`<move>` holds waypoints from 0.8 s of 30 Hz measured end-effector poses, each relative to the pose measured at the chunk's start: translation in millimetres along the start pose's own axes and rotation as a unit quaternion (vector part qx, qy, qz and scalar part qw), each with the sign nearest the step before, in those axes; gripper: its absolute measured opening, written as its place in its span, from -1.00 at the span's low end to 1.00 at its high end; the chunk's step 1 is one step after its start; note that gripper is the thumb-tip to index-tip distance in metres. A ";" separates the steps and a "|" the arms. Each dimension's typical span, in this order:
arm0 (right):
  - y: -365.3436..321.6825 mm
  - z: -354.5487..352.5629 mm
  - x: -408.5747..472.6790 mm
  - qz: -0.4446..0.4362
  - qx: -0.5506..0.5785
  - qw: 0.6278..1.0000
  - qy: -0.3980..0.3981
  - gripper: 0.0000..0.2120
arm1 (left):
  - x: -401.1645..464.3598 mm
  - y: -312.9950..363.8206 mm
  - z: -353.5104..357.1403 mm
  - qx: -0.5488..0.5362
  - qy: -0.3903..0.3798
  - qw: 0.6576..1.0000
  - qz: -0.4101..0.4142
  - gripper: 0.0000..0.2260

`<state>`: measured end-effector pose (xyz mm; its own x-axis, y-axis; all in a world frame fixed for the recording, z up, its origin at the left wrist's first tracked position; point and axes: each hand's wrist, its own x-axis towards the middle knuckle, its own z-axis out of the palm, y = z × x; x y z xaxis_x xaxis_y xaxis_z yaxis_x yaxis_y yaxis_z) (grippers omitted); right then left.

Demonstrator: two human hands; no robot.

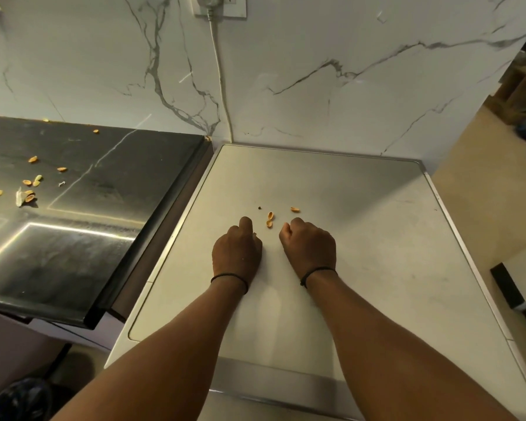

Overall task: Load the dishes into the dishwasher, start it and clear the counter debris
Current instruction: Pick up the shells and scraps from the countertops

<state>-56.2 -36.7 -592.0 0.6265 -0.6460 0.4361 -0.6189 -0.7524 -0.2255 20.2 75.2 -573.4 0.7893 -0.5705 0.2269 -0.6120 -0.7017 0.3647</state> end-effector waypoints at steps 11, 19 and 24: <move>-50.1 -45.6 -4.1 0.473 0.666 0.570 -0.084 -0.67 | 1.9 -4.3 -36.3 -0.597 -0.044 0.689 -0.408 -0.91; -94.9 -91.9 -0.4 0.420 0.820 0.354 -0.161 -0.75 | -4.5 12.8 -90.0 -0.746 -0.084 0.545 -0.373 -0.89; -108.5 -112.2 -0.8 0.375 0.855 0.333 -0.132 -0.73 | -8.2 18.4 -113.5 -0.783 -0.010 0.504 -0.365 -0.78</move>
<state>-42.7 59.9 -470.1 0.7592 -0.5539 -0.3418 0.3855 0.8057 -0.4497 8.0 115.4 -466.0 0.7660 -0.4197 -0.4870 0.6420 0.4597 0.6136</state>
